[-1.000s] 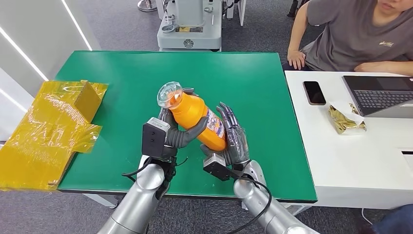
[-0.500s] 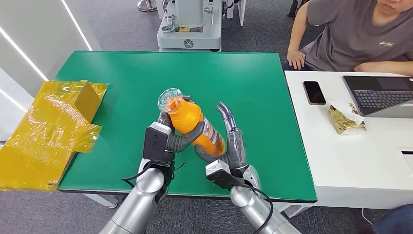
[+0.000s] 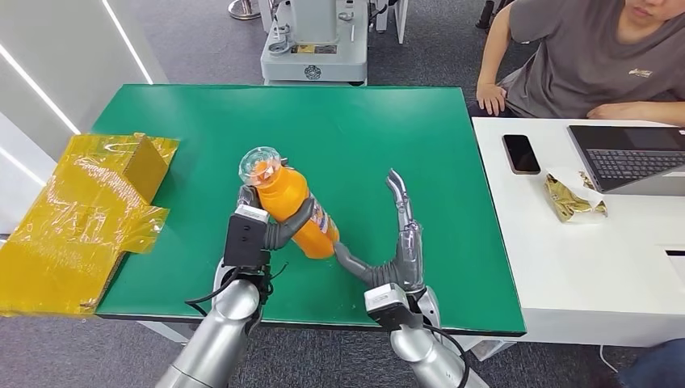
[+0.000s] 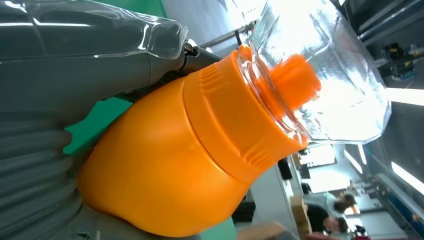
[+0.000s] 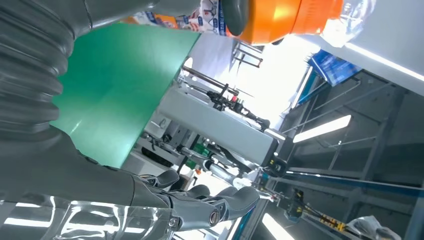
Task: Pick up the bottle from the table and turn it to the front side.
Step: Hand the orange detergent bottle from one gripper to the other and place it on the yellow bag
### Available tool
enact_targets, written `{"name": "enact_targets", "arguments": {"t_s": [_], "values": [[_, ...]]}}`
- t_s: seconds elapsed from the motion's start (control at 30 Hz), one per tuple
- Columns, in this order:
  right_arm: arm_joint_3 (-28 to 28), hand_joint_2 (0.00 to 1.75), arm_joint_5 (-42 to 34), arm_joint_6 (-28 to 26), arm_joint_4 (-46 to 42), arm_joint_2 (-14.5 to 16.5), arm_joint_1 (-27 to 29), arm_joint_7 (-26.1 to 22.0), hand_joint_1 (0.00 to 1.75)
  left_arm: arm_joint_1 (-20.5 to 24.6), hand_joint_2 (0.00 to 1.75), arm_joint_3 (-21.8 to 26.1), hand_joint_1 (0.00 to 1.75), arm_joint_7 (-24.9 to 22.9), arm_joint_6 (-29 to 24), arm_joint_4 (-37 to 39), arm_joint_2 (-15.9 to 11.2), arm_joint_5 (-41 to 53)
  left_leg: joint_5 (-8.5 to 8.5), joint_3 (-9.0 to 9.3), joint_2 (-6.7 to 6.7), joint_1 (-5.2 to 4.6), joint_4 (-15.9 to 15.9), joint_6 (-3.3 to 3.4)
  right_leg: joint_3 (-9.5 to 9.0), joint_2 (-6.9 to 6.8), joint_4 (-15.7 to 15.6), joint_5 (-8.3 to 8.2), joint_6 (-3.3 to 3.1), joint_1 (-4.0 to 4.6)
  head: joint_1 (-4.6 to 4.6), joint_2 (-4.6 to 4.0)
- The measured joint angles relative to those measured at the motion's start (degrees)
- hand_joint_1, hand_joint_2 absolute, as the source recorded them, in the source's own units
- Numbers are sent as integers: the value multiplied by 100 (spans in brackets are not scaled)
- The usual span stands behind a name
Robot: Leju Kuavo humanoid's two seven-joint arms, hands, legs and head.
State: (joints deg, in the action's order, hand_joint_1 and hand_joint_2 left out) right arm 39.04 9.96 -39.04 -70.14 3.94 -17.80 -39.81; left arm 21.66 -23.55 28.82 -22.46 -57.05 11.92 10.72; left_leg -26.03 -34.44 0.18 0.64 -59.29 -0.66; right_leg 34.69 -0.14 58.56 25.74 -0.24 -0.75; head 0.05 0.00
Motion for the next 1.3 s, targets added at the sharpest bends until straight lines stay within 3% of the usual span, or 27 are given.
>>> {"name": "enact_targets", "arguments": {"t_s": [0.3, 0.43, 0.67, 0.97, 1.17, 1.3], "values": [[-20, 175, 81, 1, -336, -52, 277, 20, 0, 28, 175, 342, 175, -134, -471, -164, -354, 586, 0, 1, 4, 1, 3, 0, 0, 4, 1, 0, -1, 1, 1, 0], [8, 175, -39, 5, -427, -139, 426, 68, 0, 98, 175, 581, 175, -503, -826, -265, -826, 1525, 1, 2, 5, 3, 3, -1, 1, 5, 2, 1, -2, 2, 0, 0], [89, 175, -161, 20, -463, -275, 518, 81, 0, 265, 175, 848, 175, -1008, -883, -373, -1500, 2640, 1, 2, 6, 3, 4, -2, 2, 6, 4, 1, -3, 4, 2, 0], [125, 175, -467, 2, -527, -403, 537, 62, 0, 924, 175, 756, 175, -1245, -353, -148, -2461, 3773, 3, 3, 8, 3, 3, -4, 5, 9, 4, 1, -3, 4, 2, 0], [170, 175, -605, 14, -759, -540, 671, 137, 0, 1476, 175, 201, 175, -1222, 300, 254, -3186, 4812, 3, 2, 14, 4, 4, -5, 11, 16, 5, 1, -4, 4, 1, 0], [201, 175, -612, 30, -944, -578, 767, 195, 0, 1863, 175, -198, 175, -1129, 460, 816, -3355, 5261, 3, -1, 10, 3, 4, -5, 13, 10, 5, 1, -4, 4, 2, 0]]}}
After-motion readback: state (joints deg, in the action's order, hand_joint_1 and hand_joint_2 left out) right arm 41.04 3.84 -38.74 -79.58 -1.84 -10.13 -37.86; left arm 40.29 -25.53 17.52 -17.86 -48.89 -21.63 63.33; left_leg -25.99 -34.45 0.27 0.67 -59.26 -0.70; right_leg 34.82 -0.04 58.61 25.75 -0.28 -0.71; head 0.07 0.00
